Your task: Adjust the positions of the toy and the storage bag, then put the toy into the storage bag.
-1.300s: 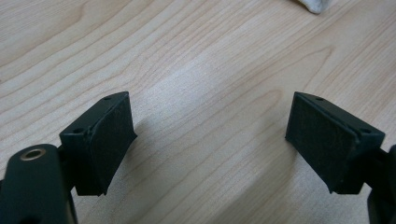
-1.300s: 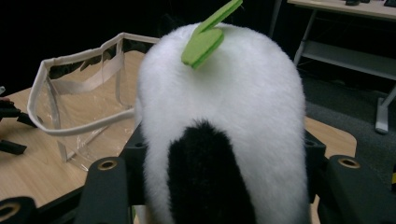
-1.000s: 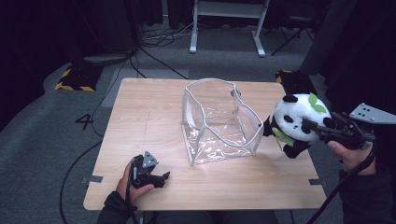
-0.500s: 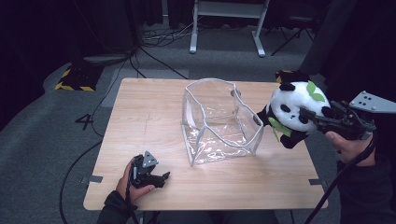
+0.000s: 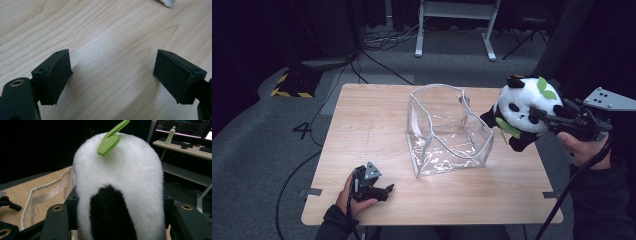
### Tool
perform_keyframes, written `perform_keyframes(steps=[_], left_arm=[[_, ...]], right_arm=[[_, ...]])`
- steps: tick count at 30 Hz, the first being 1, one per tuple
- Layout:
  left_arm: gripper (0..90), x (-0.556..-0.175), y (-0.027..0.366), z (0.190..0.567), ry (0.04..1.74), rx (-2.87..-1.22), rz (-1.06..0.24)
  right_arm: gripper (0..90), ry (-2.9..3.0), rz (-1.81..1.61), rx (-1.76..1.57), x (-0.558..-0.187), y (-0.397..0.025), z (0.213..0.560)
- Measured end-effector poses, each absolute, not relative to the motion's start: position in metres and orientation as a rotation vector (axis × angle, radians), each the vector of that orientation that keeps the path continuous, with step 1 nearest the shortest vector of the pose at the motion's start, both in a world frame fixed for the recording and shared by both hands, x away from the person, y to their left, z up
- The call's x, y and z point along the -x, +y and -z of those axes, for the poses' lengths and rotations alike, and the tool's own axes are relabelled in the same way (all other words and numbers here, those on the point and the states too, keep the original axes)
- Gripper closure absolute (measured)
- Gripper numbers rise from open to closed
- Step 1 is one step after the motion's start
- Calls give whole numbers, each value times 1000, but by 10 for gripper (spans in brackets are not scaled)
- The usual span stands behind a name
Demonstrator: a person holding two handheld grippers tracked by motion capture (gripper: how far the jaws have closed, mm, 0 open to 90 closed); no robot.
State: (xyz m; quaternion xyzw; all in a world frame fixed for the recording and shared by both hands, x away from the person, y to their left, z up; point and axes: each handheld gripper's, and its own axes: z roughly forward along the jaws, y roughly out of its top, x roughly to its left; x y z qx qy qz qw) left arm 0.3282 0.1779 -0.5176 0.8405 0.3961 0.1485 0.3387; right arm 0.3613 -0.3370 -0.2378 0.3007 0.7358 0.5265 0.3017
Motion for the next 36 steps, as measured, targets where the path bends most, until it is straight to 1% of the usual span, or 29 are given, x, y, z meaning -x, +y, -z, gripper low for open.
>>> perform_keyframes(steps=[9, 15, 25, 30, 36], left_arm=[[150, -328, 178, 518, 1032, -2189, -386], [152, -328, 178, 518, 1033, -2188, -389], [152, -328, 178, 518, 1033, -2188, -389], [152, -328, 178, 518, 1033, -2188, -389], [151, -328, 178, 518, 1033, -2189, -387]], right_arm=[[418, 1925, -1432, -758, -357, -334, 214], [419, 1941, -1463, -699, -354, -314, 201], [418, 1964, -1481, -663, -359, -289, 194], [418, 1994, -1483, -632, -363, -268, 190], [418, 2026, -1484, -611, -370, -250, 194]])
